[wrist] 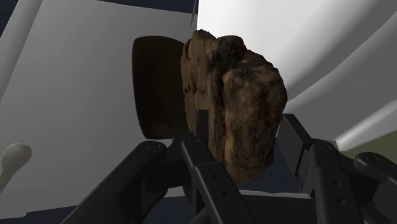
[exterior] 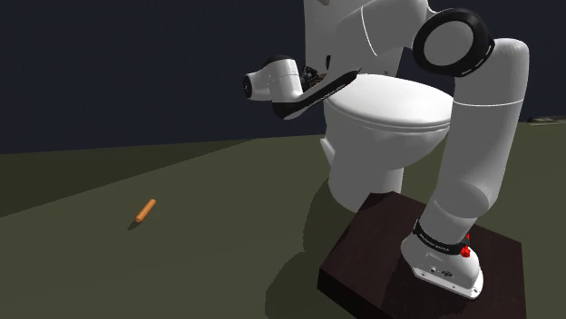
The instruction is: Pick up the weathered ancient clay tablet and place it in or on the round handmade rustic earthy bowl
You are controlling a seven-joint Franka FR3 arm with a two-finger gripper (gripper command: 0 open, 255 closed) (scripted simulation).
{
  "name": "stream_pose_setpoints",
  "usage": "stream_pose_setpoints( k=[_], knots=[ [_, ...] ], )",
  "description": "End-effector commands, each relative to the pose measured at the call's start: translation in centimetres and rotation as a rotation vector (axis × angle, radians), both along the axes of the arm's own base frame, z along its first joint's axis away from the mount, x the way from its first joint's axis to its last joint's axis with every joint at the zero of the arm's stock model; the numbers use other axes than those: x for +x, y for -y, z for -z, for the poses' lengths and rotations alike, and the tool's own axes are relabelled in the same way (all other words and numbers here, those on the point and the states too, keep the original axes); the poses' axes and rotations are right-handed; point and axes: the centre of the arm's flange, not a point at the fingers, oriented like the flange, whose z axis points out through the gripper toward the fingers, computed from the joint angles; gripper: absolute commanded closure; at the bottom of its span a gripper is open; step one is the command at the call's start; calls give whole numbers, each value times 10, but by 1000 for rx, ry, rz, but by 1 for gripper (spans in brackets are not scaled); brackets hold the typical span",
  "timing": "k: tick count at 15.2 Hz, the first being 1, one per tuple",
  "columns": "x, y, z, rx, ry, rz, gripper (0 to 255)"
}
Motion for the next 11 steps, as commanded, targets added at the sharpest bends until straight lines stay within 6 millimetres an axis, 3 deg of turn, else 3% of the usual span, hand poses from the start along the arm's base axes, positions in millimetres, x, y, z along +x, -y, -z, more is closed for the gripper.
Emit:
stream_pose_setpoints(
  k=[1,6,11],
  knots=[
    [0,0,0,0,0,1,255],
    [0,1,0,0,0,1,255],
    [0,1,-26,0,0,1,255]
  ],
)
